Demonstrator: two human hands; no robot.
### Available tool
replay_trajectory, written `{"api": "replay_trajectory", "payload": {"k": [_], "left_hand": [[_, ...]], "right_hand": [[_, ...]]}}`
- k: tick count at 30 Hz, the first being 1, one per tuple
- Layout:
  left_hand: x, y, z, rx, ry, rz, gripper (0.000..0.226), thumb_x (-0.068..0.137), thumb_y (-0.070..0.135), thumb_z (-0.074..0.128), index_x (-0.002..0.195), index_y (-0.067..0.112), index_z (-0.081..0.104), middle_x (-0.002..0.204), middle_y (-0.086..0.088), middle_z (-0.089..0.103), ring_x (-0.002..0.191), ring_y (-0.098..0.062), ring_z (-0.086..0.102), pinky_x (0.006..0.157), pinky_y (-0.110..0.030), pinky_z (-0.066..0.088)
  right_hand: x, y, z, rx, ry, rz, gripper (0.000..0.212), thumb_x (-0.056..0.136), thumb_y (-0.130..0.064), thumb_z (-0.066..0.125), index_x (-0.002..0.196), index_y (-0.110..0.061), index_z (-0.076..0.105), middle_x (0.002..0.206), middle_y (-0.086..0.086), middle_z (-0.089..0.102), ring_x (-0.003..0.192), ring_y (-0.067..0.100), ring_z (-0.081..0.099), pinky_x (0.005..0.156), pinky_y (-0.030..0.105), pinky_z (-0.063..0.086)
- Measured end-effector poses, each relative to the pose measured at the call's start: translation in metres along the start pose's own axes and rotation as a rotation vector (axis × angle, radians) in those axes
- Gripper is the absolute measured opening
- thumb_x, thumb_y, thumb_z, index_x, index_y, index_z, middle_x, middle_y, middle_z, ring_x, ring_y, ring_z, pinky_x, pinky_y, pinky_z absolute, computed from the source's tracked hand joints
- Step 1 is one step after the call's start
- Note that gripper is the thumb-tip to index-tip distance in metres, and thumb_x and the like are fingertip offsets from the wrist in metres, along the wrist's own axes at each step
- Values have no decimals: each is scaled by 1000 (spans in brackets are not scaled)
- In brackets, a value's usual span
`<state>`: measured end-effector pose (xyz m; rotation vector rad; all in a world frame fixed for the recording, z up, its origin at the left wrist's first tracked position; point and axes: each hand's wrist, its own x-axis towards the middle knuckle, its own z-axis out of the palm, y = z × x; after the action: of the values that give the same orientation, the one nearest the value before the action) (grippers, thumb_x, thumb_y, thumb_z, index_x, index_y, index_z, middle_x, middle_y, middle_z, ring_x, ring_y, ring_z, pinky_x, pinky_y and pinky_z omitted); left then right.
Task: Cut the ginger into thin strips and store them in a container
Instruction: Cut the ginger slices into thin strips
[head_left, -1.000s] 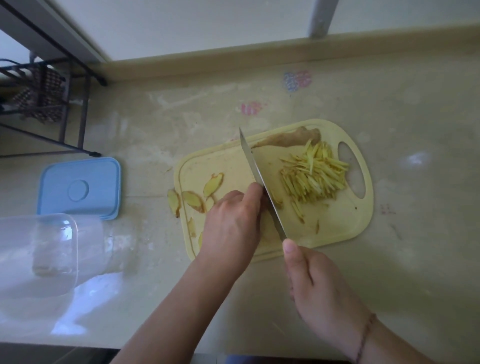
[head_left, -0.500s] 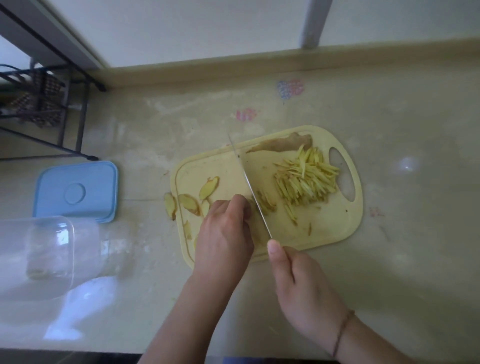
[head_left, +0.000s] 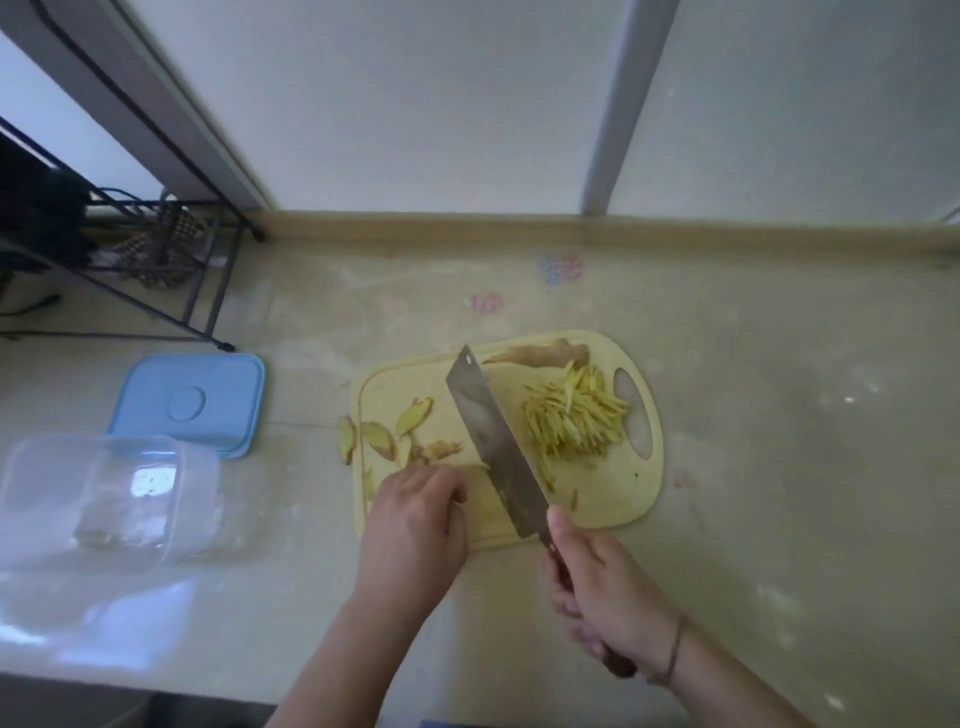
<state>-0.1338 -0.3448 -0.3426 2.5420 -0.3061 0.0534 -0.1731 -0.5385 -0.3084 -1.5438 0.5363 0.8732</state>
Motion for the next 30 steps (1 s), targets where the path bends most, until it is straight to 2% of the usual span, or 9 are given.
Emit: {"api": "replay_trajectory", "payload": {"k": [3,8,10,12,16,20,25,28,30], "left_hand": [[1,1,1,98,-80,-41,16,69,4,48,73,14,59,69,2,61,66,-25,59,63,-42,53],[4,14,2,165,-117,-64,37,75,19,40,89,16,74,86,3,73,85,-25,70,78,-38,55],[7,24,9,68,-118,-96,43,79,21,39,102,16,76,99,3,75,95,-24,69,87,-38,54],[13,34,17,-96,-148,-149,48,80,20,37,110,15,75,110,2,73,102,-22,64,93,-32,49],[15,46,31,-62,-195,-81,29,86,14,51,104,20,73,114,2,69,111,-23,52,93,-36,43],[15,51,33,150,-220,-36,24,86,24,48,94,23,71,102,0,70,105,-34,56,81,-50,47],[5,57,24,34,11,-42,30,69,10,41,76,17,69,82,3,67,88,-23,58,69,-39,54],[-13,52,13,-169,321,-337,33,68,4,39,76,30,57,82,12,60,85,-23,59,72,-39,51],[-13,59,2,-132,445,-204,28,73,4,44,84,29,52,86,6,59,88,-23,55,78,-37,47]], "right_hand": [[0,-3,-26,85,-9,33,61,80,-74,39,77,-13,46,52,2,34,34,11,26,34,16,25],[-4,-15,-33,65,-78,24,56,85,-72,38,74,-17,42,52,-1,33,36,11,26,35,18,26],[-6,-15,-31,-160,8,-120,67,80,-84,32,68,-19,40,48,-9,37,40,11,33,40,32,38],[-7,-12,-34,-498,146,-307,85,68,-102,9,65,-23,43,54,-8,51,52,7,49,63,41,49],[-7,-5,-43,-867,196,-403,105,48,-99,-30,83,-32,42,94,3,71,91,24,69,69,35,40],[-11,-5,-58,-1009,145,-438,110,49,-94,-35,94,-30,42,104,4,72,99,26,69,69,34,36],[-19,-22,-73,-1135,102,-415,60,96,-74,9,100,-25,44,113,6,72,106,28,69,74,38,41],[-20,-30,-79,-1238,117,-458,87,81,-77,-9,114,-25,52,110,2,72,102,25,71,70,36,40],[-18,-30,-79,-1327,155,-481,91,82,-77,-10,123,-24,52,112,1,73,102,25,72,69,36,39]]}}
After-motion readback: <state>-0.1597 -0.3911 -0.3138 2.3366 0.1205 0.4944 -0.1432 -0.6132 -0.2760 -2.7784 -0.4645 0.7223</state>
